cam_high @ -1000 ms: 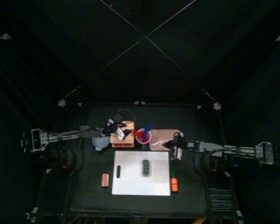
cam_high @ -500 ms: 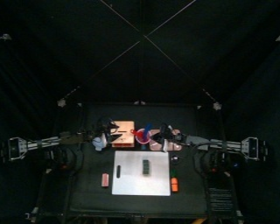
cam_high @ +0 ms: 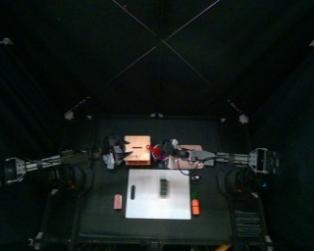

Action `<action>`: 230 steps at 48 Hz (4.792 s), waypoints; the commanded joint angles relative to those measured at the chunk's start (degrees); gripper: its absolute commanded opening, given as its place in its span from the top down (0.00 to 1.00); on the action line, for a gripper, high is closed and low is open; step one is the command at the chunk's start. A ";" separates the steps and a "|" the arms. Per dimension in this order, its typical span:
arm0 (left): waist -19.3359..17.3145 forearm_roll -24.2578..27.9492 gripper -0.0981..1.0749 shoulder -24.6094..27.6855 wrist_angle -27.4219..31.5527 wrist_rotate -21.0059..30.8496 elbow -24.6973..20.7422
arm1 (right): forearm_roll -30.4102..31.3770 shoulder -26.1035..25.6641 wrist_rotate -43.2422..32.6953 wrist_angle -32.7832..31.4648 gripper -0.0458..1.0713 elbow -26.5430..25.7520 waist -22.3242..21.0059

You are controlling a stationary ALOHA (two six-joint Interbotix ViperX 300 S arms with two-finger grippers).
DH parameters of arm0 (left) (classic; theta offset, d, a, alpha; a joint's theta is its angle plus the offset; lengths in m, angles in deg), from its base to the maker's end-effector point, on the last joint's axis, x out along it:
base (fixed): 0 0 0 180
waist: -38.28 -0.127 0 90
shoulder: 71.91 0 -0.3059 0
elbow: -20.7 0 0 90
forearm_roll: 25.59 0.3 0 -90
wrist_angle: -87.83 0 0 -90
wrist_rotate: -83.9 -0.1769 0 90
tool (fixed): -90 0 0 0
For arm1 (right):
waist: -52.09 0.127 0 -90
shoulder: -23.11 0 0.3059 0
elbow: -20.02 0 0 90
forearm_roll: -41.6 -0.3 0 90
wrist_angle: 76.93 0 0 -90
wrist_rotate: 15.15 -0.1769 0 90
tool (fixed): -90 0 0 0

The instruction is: Cut sushi roll

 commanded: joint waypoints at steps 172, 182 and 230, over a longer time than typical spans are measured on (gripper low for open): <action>-9.67 -10.63 0.15 -13.89 5.36 -0.18 8.44 | -30.32 11.95 45.09 -73.92 0.62 -47.55 -14.33; -9.67 -9.05 0.15 -13.89 3.60 -0.18 8.44 | -30.76 6.42 43.68 -67.85 0.62 -43.07 -14.33; -5.71 -11.69 0.06 7.56 -18.46 -17.49 0.70 | -45.70 -22.76 43.95 -12.57 0.62 -2.11 -3.60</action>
